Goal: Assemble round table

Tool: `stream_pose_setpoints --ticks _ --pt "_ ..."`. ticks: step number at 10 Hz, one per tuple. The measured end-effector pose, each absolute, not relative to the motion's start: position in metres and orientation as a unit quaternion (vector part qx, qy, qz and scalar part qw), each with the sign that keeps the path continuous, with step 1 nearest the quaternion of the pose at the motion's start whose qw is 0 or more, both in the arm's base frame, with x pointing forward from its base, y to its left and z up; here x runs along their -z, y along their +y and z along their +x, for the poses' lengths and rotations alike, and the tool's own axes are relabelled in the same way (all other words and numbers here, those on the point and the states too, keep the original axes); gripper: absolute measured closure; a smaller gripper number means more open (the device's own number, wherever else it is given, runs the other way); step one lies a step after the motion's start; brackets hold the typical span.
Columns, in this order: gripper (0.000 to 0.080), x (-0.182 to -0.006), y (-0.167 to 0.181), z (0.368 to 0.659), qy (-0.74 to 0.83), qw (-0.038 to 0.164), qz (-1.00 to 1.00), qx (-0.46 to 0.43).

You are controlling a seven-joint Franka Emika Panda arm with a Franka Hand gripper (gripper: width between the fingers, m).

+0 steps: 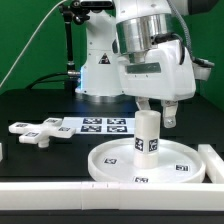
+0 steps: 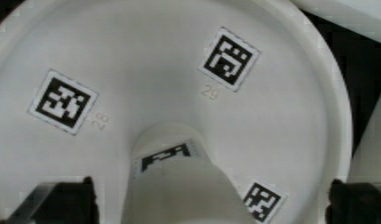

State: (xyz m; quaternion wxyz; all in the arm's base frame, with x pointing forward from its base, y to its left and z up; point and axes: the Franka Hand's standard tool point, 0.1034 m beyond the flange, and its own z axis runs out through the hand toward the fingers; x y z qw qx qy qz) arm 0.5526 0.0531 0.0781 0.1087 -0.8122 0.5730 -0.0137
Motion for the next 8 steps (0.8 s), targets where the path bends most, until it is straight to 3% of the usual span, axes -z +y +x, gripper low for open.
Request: stream_pose_setpoints --ticks 2,5,8 --pt "0.0150 -0.0780 0.0533 0.5521 0.498 0.106 -0.861 0.022" --pt "0.0150 -0.0821 0.0504 0.5555 0.277 0.069 -0.958 0.036" --pt "0.0150 -0.0836 0.0480 0.5577 0.161 0.061 -0.984 0.042"
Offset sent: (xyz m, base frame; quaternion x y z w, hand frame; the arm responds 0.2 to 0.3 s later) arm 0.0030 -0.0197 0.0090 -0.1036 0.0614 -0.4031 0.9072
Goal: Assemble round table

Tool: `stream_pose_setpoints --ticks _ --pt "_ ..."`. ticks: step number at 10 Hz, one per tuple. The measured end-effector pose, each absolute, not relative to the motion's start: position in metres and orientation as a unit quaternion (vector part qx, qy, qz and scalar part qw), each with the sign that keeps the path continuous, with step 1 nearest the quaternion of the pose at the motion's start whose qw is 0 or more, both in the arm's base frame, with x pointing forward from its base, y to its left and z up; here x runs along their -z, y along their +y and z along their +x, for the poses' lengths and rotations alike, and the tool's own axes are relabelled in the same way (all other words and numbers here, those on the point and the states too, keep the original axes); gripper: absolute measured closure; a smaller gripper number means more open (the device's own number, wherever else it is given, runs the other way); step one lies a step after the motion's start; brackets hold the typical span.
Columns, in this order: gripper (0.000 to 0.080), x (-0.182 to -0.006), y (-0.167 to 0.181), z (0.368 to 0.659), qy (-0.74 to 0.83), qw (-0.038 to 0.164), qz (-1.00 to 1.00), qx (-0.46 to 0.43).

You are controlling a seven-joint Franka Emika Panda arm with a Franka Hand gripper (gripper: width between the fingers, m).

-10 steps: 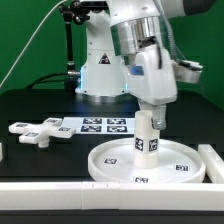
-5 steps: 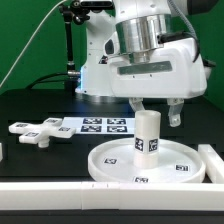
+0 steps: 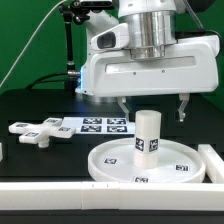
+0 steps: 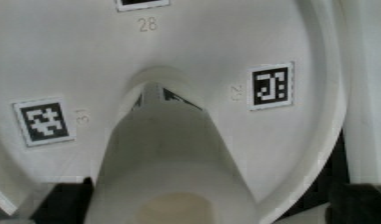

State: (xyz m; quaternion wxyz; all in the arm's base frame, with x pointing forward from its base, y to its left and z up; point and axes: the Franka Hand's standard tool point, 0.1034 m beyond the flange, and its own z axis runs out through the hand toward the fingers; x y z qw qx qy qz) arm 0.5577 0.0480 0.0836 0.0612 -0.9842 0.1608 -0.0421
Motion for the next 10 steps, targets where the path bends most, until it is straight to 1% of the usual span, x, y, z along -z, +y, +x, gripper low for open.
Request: stream_pose_setpoints --ticks 3,4,5,7,8,10 --pt "0.0150 -0.0836 0.0477 0.5577 0.070 0.057 -0.995 0.048" --pt "0.0150 -0.0834 0.0483 0.5577 0.028 0.052 -0.997 0.051" --pt "0.0150 -0.0821 0.0512 0.5560 -0.039 0.040 -0.997 0.055" --pt "0.0150 -0.0814 0.0519 0.5553 -0.160 0.025 -0.985 0.058" --pt "0.0150 -0.0812 0.0519 0.5552 -0.208 0.020 -0.976 0.058" --pt "0.0150 -0.0811 0.0490 0.5553 -0.255 0.015 -0.965 0.058"
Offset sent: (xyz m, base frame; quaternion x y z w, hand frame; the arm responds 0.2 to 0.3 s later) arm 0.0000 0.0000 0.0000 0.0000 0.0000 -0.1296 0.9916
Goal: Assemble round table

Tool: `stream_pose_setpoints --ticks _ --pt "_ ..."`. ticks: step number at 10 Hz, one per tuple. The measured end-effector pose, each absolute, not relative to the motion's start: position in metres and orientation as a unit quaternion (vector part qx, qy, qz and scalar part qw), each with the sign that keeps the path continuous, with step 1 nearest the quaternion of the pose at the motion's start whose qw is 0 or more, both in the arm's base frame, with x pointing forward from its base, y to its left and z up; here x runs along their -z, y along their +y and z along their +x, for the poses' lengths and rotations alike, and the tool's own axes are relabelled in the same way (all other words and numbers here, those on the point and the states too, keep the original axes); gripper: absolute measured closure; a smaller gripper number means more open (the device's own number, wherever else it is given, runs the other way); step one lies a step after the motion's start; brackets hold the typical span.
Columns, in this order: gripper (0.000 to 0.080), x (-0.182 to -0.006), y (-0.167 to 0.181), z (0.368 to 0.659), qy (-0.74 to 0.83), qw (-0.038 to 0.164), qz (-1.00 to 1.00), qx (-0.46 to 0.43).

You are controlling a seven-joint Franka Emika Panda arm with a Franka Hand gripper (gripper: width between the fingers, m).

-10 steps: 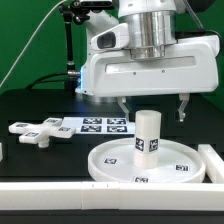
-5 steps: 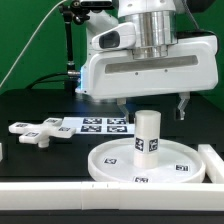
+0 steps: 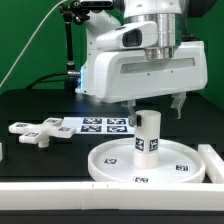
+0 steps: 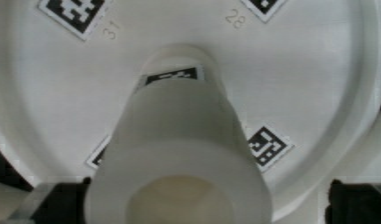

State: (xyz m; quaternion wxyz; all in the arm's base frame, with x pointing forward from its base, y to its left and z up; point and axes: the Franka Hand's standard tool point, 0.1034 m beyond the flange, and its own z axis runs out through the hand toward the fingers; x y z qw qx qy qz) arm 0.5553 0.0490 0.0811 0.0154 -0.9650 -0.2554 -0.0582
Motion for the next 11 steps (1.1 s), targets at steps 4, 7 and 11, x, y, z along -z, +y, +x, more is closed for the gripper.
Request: stream_pose_setpoints --ticks 4,7,11 --pt "0.0150 -0.0811 0.0471 0.5556 -0.366 0.005 -0.929 0.059" --pt "0.0150 -0.0808 0.0477 0.5553 -0.521 -0.018 -0.852 0.051" --pt "0.0150 -0.0810 0.0469 0.5557 -0.658 -0.041 -0.751 0.037"
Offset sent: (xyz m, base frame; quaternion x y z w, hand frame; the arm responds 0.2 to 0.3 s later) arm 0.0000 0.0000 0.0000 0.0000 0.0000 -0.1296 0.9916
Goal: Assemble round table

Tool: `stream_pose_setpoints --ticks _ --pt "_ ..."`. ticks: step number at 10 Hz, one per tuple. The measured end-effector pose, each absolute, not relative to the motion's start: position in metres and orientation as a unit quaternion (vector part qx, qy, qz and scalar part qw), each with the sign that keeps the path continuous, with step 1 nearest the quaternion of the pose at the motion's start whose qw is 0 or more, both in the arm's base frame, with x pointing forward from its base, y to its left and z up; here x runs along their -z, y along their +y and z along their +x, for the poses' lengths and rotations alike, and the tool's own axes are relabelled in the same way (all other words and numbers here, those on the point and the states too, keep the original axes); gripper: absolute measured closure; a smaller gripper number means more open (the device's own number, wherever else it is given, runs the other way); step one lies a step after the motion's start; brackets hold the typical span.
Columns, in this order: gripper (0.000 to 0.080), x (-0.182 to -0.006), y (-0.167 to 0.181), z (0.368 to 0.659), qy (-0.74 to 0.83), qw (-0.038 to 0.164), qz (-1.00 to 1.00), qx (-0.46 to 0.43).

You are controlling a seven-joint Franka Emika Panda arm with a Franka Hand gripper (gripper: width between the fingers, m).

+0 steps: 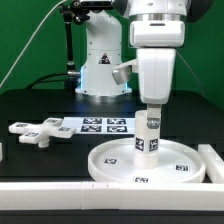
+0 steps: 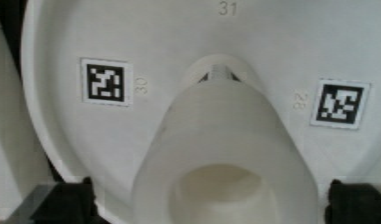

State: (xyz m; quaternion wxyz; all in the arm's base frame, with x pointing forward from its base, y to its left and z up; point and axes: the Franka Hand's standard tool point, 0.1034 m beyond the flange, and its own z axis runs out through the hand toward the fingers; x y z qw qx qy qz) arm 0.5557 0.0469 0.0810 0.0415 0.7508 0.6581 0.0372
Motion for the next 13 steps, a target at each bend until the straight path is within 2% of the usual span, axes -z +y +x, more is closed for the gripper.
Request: stream_pose_setpoints --ticks 2,3,4,9,11,13 --pt "0.0150 -0.0809 0.0434 0.5559 0.694 0.049 0.717 -0.031" --pt "0.0237 -0.0804 0.0419 0.5558 0.701 0.050 0.710 -0.029" --pt "0.0371 -0.0799 0.0416 0.5557 0.699 0.049 0.713 -0.029" --pt "0.0384 -0.0805 0.0409 0.5560 0.684 0.049 0.728 -0.030" --pt "0.0384 -0.0808 0.0449 0.5554 0.577 0.038 0.815 -0.031" --pt "0.0384 -0.0812 0.0446 0.5592 0.454 0.015 0.890 -0.021"
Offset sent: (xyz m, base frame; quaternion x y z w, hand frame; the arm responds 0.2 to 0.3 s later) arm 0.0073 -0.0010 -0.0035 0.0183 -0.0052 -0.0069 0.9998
